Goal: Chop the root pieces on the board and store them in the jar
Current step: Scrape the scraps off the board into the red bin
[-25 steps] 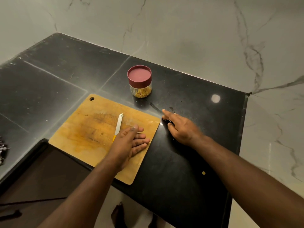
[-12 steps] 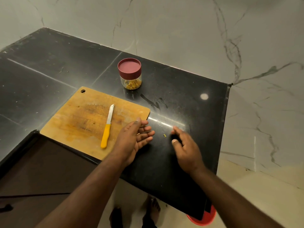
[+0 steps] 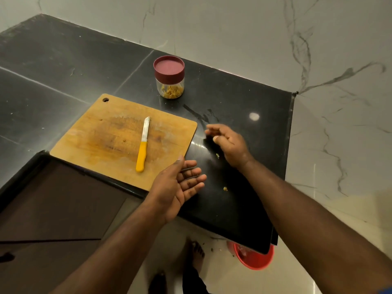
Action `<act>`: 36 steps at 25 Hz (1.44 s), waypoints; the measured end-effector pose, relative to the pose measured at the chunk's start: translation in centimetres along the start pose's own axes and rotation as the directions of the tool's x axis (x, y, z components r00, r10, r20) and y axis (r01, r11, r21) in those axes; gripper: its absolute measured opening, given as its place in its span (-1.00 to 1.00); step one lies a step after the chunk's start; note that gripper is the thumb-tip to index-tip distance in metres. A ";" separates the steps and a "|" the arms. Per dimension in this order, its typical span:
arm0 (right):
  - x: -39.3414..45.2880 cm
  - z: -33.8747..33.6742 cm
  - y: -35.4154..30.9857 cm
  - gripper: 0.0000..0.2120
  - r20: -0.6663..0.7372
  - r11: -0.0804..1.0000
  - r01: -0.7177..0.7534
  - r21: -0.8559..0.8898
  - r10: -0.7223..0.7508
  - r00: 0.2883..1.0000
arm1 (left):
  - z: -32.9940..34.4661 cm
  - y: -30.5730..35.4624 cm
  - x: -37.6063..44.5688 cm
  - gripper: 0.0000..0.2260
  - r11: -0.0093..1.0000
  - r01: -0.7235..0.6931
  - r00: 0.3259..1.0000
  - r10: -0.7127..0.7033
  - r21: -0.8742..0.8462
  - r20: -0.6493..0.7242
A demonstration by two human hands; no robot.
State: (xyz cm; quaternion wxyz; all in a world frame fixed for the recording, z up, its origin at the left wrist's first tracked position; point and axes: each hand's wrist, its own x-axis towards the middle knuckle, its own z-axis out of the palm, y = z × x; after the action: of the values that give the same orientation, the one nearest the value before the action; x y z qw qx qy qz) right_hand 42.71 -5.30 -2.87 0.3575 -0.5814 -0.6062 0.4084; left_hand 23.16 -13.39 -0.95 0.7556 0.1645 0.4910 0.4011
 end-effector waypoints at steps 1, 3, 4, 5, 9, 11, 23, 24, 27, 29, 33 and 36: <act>-1.5 0.8 0.0 -0.59 0.075 1.000 0.025 -0.003 -0.025 0.997 | -0.5 -0.4 -0.4 -0.62 1.000 0.024 0.999 -0.024 0.004 0.022; -4.9 2.2 0.4 -0.60 0.157 0.995 0.019 0.098 -0.035 0.987 | -1.4 -1.4 -1.5 -0.63 0.998 0.069 0.995 -0.069 -0.004 0.068; -6.7 2.7 0.6 -0.60 0.177 0.979 0.003 0.204 -0.040 0.983 | -1.9 -2.0 -2.1 -0.65 0.995 0.099 0.991 -0.097 -0.015 0.095; -8.2 3.0 0.6 -0.60 0.163 0.944 -0.028 0.328 -0.027 0.986 | -2.5 -2.7 -2.7 -0.67 0.989 0.143 0.982 -0.139 -0.022 0.129; -9.6 1.3 0.5 -0.62 -0.161 0.802 -0.084 0.592 0.219 0.962 | -5.8 -5.9 -3.9 -0.67 0.924 0.373 0.895 -0.382 0.084 0.229; -10.3 2.2 0.0 -0.61 -0.239 0.840 -0.075 0.537 0.237 0.941 | -7.0 -8.0 -3.2 -0.66 0.879 0.458 0.857 -0.477 0.136 0.195; -10.6 4.8 -1.2 -0.57 -0.190 0.886 -0.100 0.453 0.206 0.960 | -5.7 -12.2 0.0 -0.51 0.888 0.460 0.871 -0.456 0.026 0.181; -11.0 5.9 -1.3 -0.57 -0.128 0.914 -0.096 0.395 0.159 0.979 | -5.7 -12.3 0.2 -0.51 0.890 0.455 0.871 -0.452 0.030 0.192; -14.4 8.3 -1.2 -0.56 0.039 0.910 -0.089 0.405 0.080 0.996 | -5.7 -12.2 0.5 -0.54 0.900 0.436 0.880 -0.428 0.009 0.209; -16.8 8.3 -1.0 -0.57 0.056 0.863 -0.079 0.500 0.059 0.997 | -5.7 -12.2 0.1 -0.55 0.903 0.429 0.882 -0.418 -0.007 0.216; -15.6 6.4 -1.0 -0.57 -0.109 0.858 -0.077 0.507 0.152 0.982 | -5.5 -12.2 0.1 -0.53 0.903 0.428 0.886 -0.413 -0.028 0.210; -16.3 7.8 -1.7 -0.58 -0.112 0.899 -0.081 0.430 0.142 0.984 | -5.7 -12.4 0.3 -0.58 0.914 0.405 0.893 -0.388 -0.029 0.228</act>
State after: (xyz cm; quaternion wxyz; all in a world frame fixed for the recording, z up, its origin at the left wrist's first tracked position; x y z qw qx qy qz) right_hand 36.06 -22.17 -3.87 0.4929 -0.5509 -0.4419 0.5082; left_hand 23.71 -21.73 -11.75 0.8763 0.0752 0.4131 0.2363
